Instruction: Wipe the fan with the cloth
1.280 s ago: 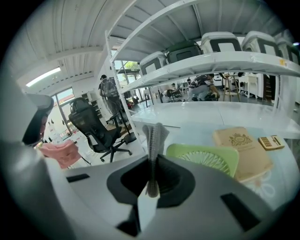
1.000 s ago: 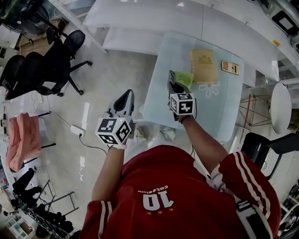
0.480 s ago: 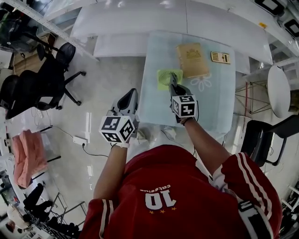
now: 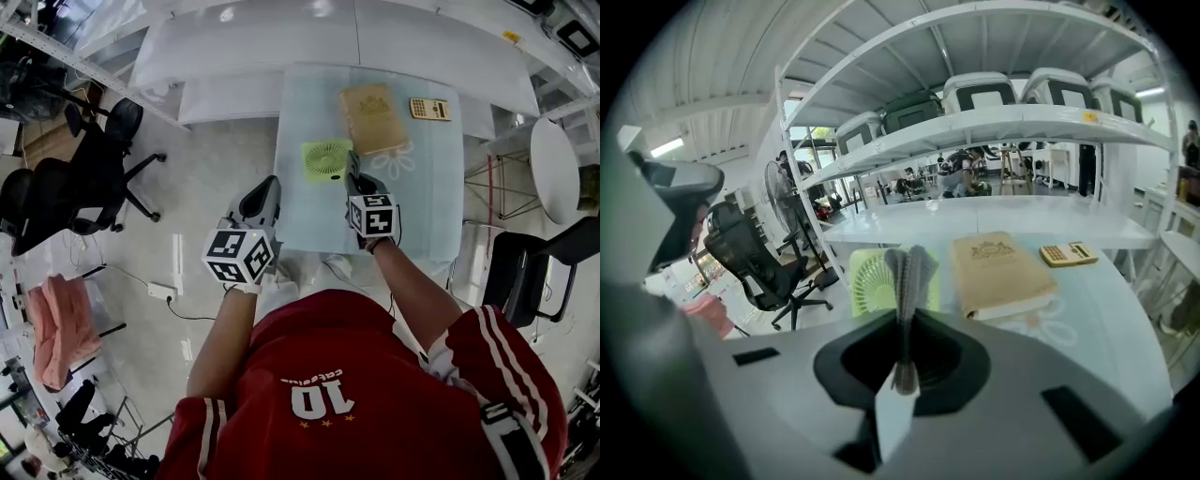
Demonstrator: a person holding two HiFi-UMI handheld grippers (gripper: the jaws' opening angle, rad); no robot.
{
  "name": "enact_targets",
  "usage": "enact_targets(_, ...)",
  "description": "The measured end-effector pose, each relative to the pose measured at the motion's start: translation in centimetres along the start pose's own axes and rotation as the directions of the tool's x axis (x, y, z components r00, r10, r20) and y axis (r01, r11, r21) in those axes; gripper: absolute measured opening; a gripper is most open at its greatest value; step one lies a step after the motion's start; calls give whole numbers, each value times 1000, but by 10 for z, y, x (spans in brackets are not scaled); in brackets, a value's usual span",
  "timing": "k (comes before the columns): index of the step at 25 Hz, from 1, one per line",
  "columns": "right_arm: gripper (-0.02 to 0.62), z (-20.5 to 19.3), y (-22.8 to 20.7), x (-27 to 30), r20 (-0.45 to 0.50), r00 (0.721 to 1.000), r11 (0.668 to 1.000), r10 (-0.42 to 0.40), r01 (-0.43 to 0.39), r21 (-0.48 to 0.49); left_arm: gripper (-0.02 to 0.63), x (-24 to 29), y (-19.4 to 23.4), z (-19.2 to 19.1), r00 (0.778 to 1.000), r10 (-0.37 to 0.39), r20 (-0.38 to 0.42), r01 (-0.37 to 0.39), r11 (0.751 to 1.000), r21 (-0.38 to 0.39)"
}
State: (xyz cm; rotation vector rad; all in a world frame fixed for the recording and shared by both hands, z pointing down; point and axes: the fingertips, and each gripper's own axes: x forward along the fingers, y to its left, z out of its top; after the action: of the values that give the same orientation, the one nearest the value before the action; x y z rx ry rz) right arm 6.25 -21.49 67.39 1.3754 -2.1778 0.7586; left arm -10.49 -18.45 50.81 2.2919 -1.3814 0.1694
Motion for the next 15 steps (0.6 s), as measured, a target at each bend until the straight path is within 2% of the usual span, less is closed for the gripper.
enact_targets(8, 21, 0, -11, 1, 5, 1000, 1000, -4, 4, 8, 3, 13, -10, -3, 1000, -15, -14, 15, 1000, 7)
enact_targets(15, 21, -7, -17, 7, -1, 1000, 1000, -12, 12, -21, 3, 15, -8, -12, 1000, 3, -30, -3, 1000, -7)
